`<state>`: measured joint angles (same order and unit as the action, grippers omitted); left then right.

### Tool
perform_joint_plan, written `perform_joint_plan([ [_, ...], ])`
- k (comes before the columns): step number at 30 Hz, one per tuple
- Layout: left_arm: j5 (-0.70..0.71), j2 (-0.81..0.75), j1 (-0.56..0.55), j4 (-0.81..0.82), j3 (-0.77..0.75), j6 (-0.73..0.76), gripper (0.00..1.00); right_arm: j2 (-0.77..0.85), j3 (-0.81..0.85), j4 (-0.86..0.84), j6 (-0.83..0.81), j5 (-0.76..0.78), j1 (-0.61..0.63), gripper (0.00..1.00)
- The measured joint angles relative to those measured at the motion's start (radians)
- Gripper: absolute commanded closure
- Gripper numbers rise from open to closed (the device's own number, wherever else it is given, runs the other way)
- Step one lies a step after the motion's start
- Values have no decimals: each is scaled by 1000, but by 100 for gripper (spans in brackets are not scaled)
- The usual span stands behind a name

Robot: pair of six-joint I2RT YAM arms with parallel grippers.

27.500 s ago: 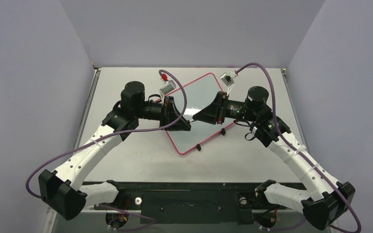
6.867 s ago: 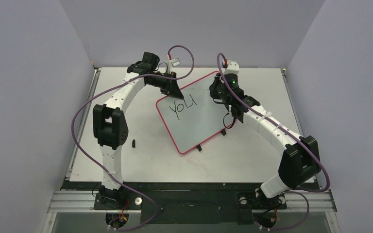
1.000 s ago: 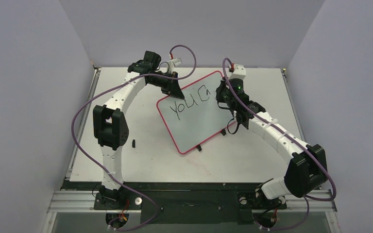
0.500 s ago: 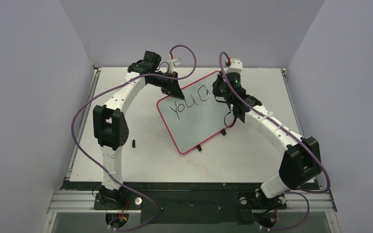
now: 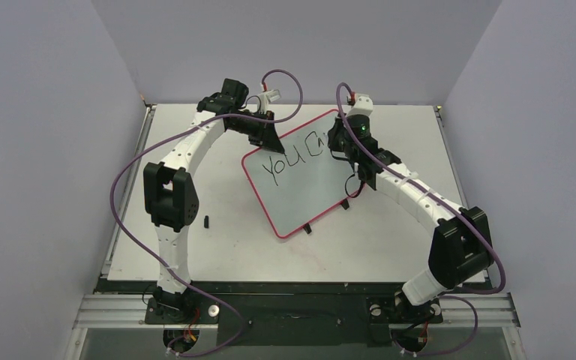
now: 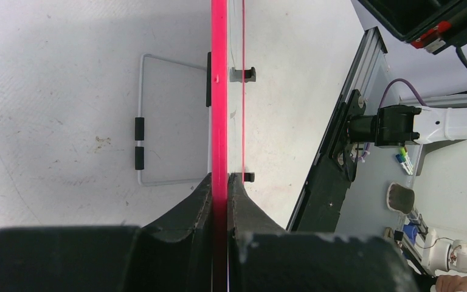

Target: Write a sentence on the whiteboard

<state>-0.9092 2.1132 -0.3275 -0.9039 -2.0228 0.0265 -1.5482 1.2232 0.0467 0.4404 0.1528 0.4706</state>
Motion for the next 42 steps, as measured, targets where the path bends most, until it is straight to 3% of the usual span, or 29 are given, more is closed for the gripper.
perform_joint_plan([
  [18,5,0,0,-3,0,-7,100,58,-122,-17,21,0,-6,100],
  [42,5,-2,-2,-3,0,0,100,-19,39,9,21,15,-19,100],
])
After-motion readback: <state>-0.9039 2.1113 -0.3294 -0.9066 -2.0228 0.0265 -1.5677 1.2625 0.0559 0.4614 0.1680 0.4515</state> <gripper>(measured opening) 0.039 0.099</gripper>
